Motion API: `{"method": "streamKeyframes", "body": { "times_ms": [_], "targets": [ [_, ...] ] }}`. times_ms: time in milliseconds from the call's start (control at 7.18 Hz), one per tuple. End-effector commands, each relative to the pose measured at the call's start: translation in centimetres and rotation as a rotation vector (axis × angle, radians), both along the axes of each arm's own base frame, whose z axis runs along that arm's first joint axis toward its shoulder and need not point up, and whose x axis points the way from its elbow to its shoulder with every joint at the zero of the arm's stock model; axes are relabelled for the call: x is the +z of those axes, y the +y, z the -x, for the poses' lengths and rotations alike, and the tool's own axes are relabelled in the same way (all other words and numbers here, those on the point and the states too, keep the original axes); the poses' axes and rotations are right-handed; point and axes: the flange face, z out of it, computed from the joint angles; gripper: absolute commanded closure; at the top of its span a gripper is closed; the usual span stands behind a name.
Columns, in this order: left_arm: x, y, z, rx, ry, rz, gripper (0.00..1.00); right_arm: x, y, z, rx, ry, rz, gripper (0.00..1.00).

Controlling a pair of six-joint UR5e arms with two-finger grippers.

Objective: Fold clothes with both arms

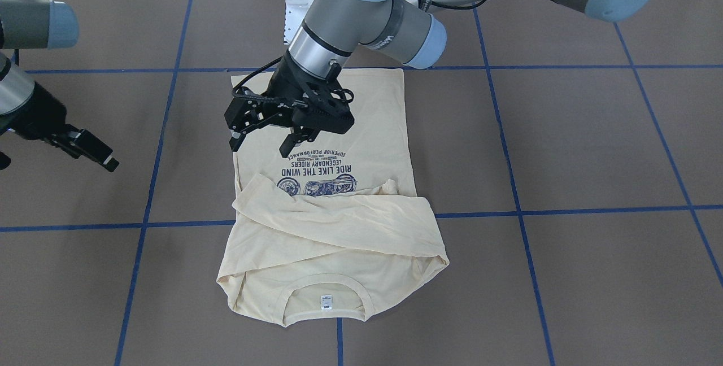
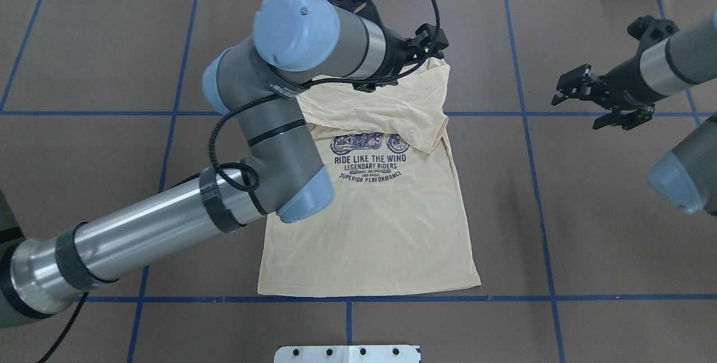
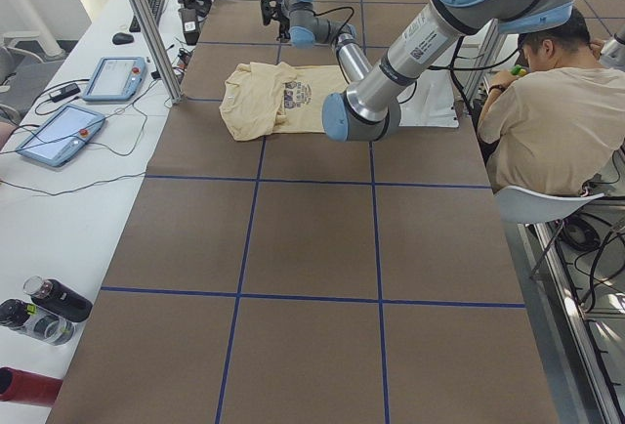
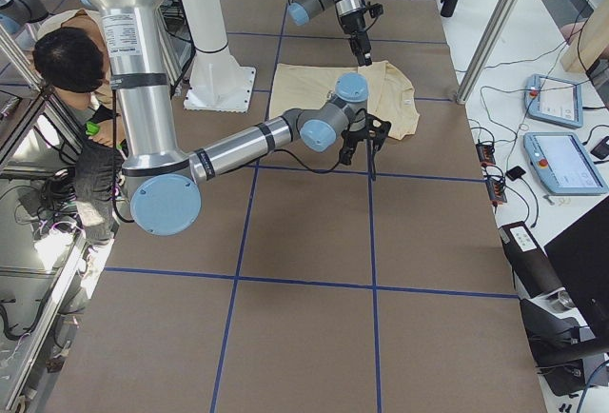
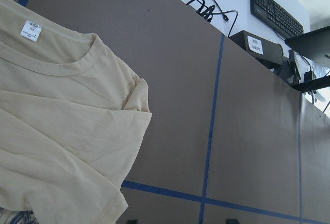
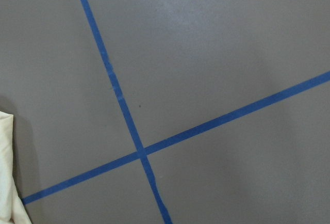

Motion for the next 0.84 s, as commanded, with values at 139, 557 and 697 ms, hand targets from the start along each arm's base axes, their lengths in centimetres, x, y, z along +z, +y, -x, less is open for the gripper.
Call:
{"method": "streamKeyframes", "body": {
  "times_ms": [139, 557, 697],
  "targets": [
    [8.5, 3.1, 9.6, 0.041, -0.039, -0.103, 0.06, -5.8, 11.1, 13.7, 0.168, -0.001, 0.063, 0.01],
    [11.1, 3.6, 12.8, 0.023, -0.082, -0.147, 0.07, -5.9, 20.5, 20.5, 0.225, 0.006, 0.100, 0.01],
    [11.8, 3.1, 12.7, 0.029, -0.147, -0.159, 0.07, -5.5, 22.6, 21.7, 0.217, 0.011, 0.115, 0.02]
  ]
}}
